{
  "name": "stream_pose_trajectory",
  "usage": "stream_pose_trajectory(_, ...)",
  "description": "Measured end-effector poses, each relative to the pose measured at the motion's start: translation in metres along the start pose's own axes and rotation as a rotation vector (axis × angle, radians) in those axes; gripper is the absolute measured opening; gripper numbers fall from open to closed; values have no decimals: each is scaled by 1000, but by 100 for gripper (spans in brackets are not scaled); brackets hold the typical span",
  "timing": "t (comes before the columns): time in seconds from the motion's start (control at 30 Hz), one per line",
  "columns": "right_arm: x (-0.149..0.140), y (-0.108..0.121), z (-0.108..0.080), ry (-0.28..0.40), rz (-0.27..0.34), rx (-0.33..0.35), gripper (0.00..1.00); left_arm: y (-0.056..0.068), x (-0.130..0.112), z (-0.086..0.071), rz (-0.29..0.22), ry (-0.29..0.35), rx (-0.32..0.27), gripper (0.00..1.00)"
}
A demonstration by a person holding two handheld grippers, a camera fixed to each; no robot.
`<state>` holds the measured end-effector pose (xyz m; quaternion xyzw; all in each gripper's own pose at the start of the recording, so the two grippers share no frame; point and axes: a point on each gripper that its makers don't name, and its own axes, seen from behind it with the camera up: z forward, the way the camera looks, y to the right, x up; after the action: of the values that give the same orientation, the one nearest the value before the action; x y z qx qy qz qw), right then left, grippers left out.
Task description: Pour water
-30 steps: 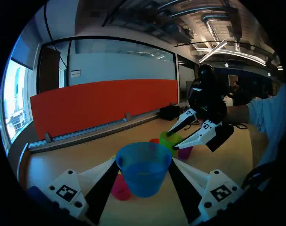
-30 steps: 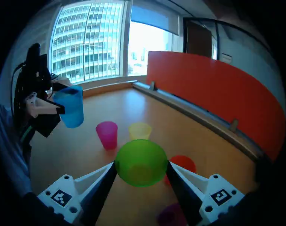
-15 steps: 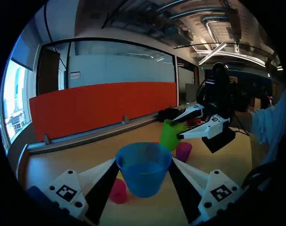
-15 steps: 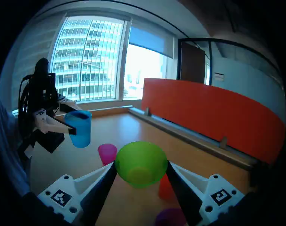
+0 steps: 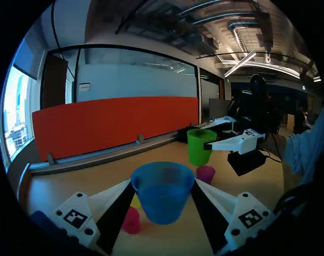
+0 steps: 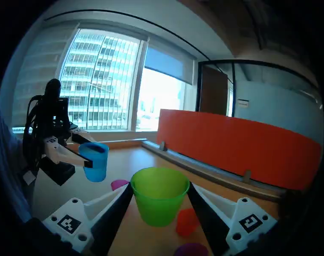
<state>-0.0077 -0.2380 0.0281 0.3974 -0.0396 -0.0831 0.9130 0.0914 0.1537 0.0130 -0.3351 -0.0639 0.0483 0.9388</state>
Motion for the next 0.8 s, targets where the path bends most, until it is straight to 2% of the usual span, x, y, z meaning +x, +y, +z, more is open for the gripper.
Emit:
stream_pose_trajectory(0.47,16,-1,-2,41,7,-4,94,3,9,5,-4,12,-5,87)
stream_pose_trajectory(0.8,18,-5,-8,51,18,6,93,6,17,9,21,23,-8,87)
